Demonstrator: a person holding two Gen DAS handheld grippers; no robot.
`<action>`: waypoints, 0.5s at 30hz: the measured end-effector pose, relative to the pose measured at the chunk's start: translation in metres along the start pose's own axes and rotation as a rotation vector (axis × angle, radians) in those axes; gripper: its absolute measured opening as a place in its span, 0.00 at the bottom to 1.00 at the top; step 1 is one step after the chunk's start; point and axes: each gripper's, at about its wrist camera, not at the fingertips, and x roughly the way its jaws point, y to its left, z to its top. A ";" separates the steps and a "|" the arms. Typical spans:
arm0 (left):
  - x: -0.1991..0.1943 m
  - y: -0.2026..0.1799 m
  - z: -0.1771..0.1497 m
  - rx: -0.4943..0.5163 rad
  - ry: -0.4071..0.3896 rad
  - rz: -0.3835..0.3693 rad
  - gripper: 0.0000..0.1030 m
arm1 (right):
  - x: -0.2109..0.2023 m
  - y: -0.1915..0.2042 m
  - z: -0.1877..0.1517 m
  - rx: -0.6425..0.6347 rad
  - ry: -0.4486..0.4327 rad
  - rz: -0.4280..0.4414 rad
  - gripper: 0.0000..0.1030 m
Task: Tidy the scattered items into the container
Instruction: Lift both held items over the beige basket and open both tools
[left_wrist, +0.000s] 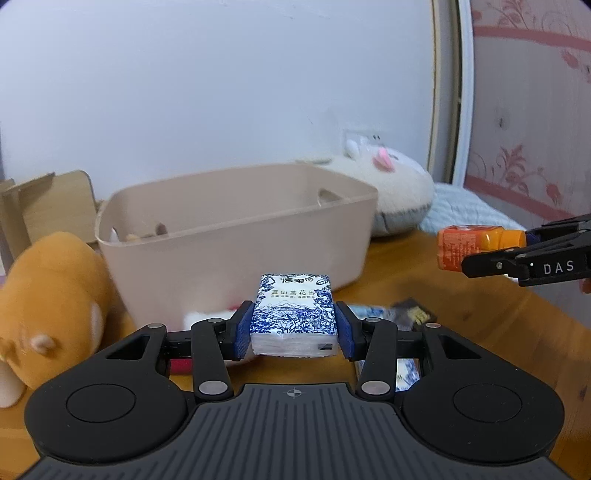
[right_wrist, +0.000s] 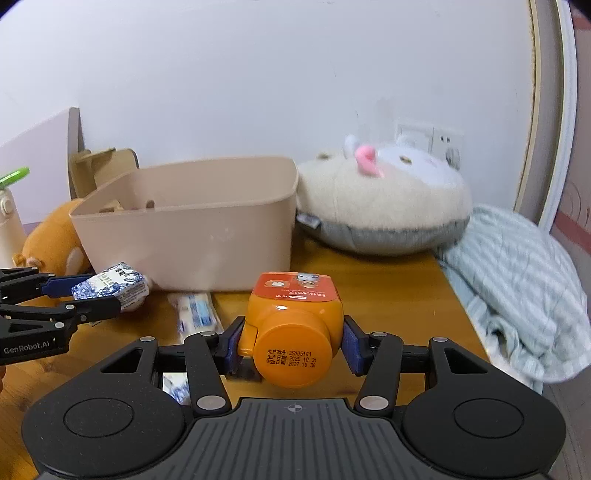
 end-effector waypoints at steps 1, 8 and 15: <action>-0.003 0.003 0.003 -0.003 -0.006 0.004 0.45 | -0.001 0.001 0.004 -0.004 -0.007 0.002 0.48; -0.021 0.028 0.034 -0.034 -0.085 0.050 0.45 | -0.011 0.008 0.039 -0.029 -0.071 0.020 0.48; -0.023 0.050 0.062 -0.049 -0.123 0.087 0.45 | -0.007 0.019 0.076 -0.054 -0.113 0.043 0.48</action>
